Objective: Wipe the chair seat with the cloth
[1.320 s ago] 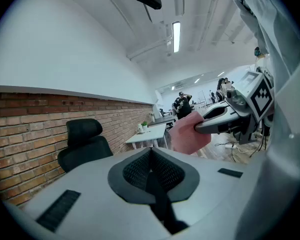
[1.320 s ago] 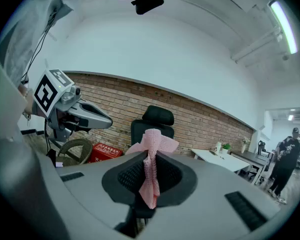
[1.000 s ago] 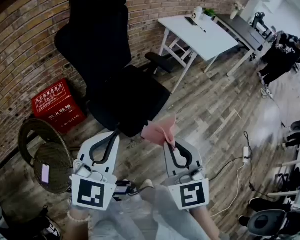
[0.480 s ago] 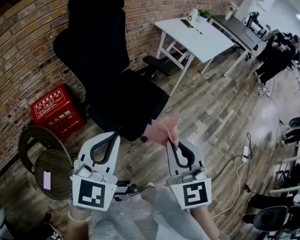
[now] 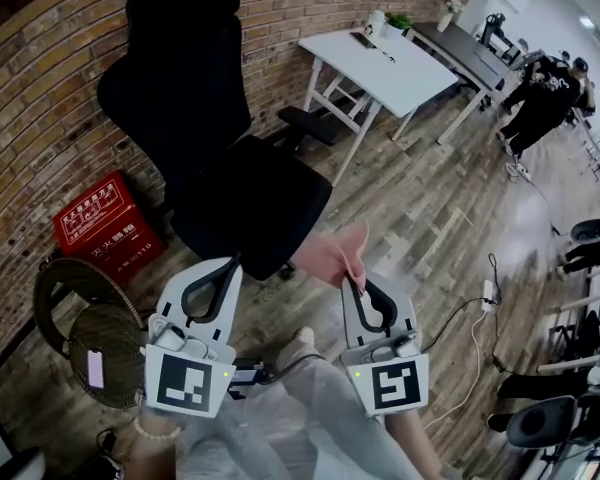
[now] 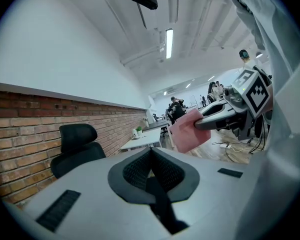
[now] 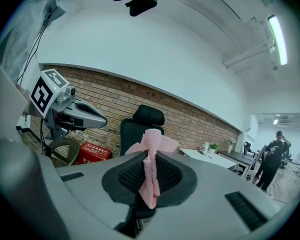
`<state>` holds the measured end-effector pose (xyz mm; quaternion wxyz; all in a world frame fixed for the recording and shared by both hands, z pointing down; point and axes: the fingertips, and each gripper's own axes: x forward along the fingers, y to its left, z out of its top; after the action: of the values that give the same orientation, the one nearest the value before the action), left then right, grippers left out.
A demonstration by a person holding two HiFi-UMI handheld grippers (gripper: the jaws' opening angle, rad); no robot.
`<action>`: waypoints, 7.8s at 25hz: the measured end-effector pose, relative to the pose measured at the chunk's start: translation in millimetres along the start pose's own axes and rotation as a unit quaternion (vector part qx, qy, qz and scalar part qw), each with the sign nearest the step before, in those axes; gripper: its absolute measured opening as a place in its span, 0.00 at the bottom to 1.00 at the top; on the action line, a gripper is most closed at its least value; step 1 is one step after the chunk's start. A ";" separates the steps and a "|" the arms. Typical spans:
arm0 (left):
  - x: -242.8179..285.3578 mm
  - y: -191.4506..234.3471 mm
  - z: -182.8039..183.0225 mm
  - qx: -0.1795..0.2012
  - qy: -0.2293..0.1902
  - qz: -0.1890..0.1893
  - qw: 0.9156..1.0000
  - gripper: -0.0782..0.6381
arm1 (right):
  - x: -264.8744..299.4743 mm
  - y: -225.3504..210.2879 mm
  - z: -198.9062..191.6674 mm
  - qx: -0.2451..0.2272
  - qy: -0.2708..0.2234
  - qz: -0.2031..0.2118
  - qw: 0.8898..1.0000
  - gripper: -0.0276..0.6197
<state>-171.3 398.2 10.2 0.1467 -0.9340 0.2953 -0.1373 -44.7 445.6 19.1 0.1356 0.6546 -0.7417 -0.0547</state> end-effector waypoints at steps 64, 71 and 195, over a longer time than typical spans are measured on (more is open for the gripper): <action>359.1 184.4 -121.4 -0.054 0.126 0.173 0.975 0.13 | 413.1 -177.3 -174.4 0.016 0.089 0.232 0.968 0.13; 374.5 224.7 -186.0 -0.071 0.135 0.156 0.976 0.13 | 481.0 -140.9 -213.2 0.031 0.116 0.216 0.969 0.13; 427.6 269.0 -446.3 -0.127 0.178 0.093 0.971 0.13 | 671.4 37.7 -535.6 -0.034 0.283 0.280 0.917 0.13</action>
<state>-125.1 -151.5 397.6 -0.0158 -0.8741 0.4169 -0.2490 -5.9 -159.4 628.6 0.3721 0.4030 -0.8230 0.1477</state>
